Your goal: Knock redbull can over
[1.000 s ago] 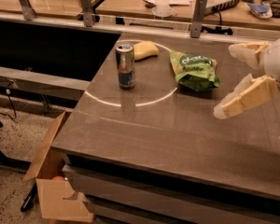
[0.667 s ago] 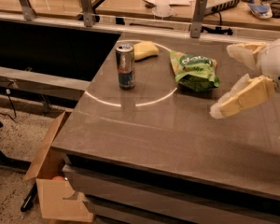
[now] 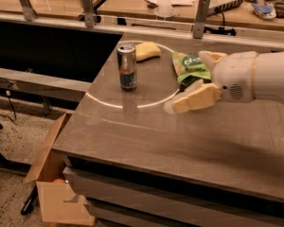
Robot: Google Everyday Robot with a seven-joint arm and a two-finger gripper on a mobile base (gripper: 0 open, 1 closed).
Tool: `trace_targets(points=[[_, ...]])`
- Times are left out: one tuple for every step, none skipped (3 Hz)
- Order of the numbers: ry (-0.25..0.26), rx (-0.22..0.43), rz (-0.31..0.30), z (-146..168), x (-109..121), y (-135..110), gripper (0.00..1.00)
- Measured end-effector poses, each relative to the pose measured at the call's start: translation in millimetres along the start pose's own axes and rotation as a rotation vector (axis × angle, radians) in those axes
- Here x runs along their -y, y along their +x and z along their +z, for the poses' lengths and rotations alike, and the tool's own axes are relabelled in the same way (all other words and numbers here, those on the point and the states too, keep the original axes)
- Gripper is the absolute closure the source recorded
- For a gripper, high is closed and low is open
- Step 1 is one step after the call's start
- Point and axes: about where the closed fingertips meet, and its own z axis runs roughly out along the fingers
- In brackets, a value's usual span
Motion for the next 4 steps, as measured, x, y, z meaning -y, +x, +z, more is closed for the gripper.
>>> trace_targets(points=[[0.056,0.074,0.000,47,12,-15,0.00],[0.060,0.131,0.001,94,18,-29,0.00],[0.031,0.172,0.032,139,20,-37,0.00],[-0.014,0.212,0.060,177,23,-41,0.01]])
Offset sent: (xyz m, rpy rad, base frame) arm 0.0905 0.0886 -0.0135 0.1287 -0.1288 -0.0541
